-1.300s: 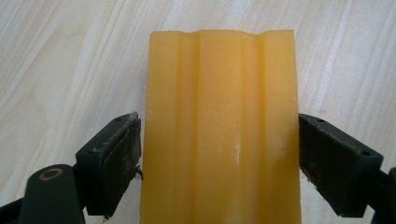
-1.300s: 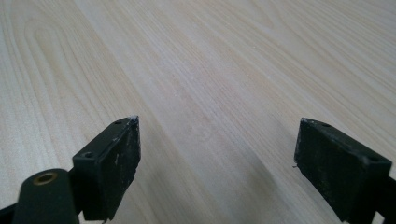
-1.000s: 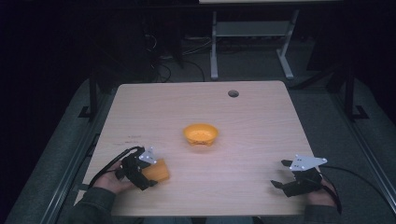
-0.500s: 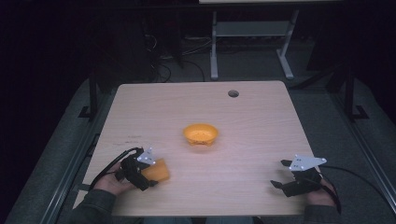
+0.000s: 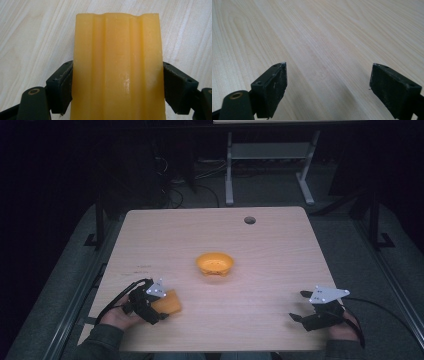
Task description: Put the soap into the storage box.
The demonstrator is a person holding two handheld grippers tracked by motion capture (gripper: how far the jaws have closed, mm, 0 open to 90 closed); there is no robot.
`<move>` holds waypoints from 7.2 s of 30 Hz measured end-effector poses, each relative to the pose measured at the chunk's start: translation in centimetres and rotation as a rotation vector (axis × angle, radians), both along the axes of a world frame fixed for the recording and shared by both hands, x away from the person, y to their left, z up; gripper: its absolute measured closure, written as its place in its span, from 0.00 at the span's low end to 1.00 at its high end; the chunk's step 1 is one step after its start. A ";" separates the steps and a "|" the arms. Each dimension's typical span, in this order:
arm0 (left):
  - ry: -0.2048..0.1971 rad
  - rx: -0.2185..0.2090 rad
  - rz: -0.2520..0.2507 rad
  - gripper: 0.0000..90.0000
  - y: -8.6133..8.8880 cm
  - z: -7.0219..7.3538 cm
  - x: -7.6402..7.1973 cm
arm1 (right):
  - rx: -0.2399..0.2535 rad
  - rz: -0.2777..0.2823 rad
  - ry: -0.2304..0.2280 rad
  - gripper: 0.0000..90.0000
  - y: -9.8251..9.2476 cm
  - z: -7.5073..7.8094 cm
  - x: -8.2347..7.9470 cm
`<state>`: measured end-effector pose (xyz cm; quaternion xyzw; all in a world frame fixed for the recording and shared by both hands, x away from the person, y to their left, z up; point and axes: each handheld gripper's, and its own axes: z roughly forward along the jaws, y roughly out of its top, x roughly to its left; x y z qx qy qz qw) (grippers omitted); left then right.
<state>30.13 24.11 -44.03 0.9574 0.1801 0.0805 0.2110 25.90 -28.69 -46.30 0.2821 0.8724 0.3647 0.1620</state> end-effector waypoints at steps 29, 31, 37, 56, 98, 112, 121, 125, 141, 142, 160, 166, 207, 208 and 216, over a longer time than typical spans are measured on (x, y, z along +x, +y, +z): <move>-0.020 -0.042 -0.006 0.23 -0.5 3.1 1.7 | 0.027 -0.016 0.024 0.16 -0.7 -0.5 0.6; -0.018 -0.041 -0.005 0.23 -0.6 3.4 2.0 | 0.031 -0.018 0.023 0.16 -0.7 -0.5 0.6; -0.018 -0.027 -0.016 0.23 -1.3 4.4 2.8 | 0.035 -0.019 0.021 0.16 -0.8 -0.5 0.5; -0.009 -0.016 -0.045 0.23 -3.8 6.3 5.5 | 0.055 -0.027 0.017 0.16 -1.1 -0.4 0.5; -0.001 -0.017 -0.181 0.23 -11.6 8.2 12.1 | 0.056 -0.024 0.019 0.16 -1.2 -0.4 0.4; 0.017 -0.039 -0.237 0.23 -14.2 7.5 13.9 | 0.049 -0.032 0.014 0.16 -1.4 -0.3 0.3; 0.036 -0.036 -0.255 0.23 -15.2 6.9 14.8 | 0.050 -0.030 0.010 0.16 -1.4 -0.2 0.3; 0.052 -0.035 -0.257 0.23 -15.5 6.4 15.0 | 0.050 -0.030 0.011 0.16 -1.4 -0.2 0.3; 0.053 -0.043 -0.293 0.23 -15.9 5.7 15.3 | 0.047 -0.025 0.009 0.16 -1.3 -0.2 0.4; 0.057 -0.037 -0.291 0.23 -16.0 5.6 15.3 | 0.048 -0.027 0.012 0.16 -1.3 -0.2 0.3; 0.011 0.000 -0.291 0.23 -16.1 5.7 15.5 | 0.047 -0.025 0.013 0.16 -1.3 -0.2 0.3; 0.020 -0.003 -0.295 0.23 -16.2 5.5 15.5 | 0.046 -0.026 0.011 0.16 -1.3 -0.2 0.3; -0.015 -0.008 -0.266 0.20 -14.6 7.1 14.7 | 0.041 -0.017 0.012 0.16 -1.1 -0.2 0.3; -0.020 -0.006 -0.266 0.20 -14.4 7.3 14.7 | 0.041 -0.017 0.013 0.16 -1.1 -0.2 0.3; -0.030 -0.014 -0.253 0.22 -13.5 8.1 14.2 | 0.042 -0.014 0.017 0.16 -1.0 -0.2 0.3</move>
